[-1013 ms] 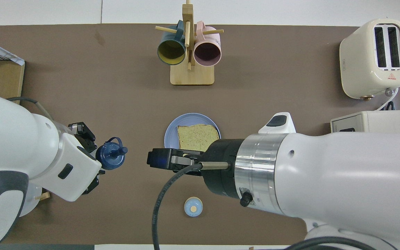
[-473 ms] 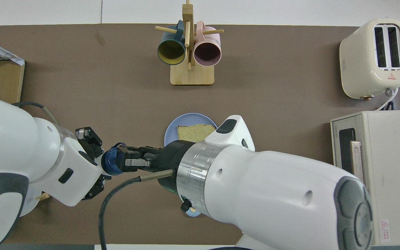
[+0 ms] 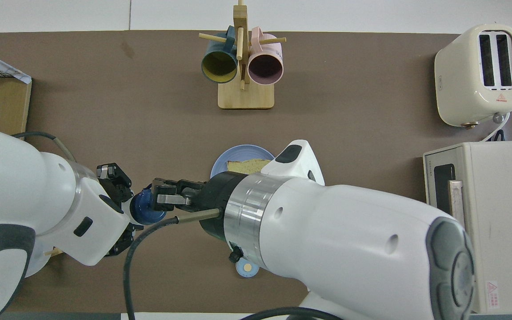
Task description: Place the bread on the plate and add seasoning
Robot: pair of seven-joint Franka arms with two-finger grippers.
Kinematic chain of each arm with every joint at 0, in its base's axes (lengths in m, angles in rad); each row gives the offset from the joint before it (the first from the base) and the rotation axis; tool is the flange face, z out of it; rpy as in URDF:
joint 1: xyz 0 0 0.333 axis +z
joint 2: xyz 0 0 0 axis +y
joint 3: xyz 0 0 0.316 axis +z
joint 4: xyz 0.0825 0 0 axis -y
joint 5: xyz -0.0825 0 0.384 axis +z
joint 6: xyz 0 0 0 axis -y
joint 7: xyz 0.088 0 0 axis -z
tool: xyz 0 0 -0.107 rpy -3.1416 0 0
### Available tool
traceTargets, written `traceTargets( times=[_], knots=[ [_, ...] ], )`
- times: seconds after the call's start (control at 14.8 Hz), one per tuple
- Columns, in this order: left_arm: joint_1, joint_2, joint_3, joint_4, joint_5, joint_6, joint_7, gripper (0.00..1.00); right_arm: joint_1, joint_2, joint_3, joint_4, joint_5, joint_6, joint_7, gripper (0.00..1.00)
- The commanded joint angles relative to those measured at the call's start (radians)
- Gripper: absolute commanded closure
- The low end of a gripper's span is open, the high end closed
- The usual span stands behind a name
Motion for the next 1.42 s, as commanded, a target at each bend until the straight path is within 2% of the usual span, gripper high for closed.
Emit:
traceTargets(
  times=[0.0, 0.68, 1.15, 1.35],
  knots=[
    [-0.009, -0.037, 0.010, -0.040, -0.016, 0.029, 0.014, 0.55, 0.002, 0.007, 0.006, 0.012, -0.030, 0.008, 0.026, 0.60],
    [-0.008, -0.040, 0.011, -0.048, -0.038, 0.037, 0.014, 0.55, 0.017, -0.002, 0.006, -0.025, -0.032, 0.020, 0.016, 0.60],
    [-0.006, -0.040, 0.011, -0.048, -0.048, 0.044, 0.013, 0.55, 0.017, -0.003, 0.006, -0.028, -0.032, 0.015, 0.014, 0.76],
    [-0.006, -0.040, 0.011, -0.048, -0.050, 0.044, 0.011, 0.55, 0.017, -0.005, 0.006, -0.031, -0.033, 0.014, 0.013, 0.78]
  ],
)
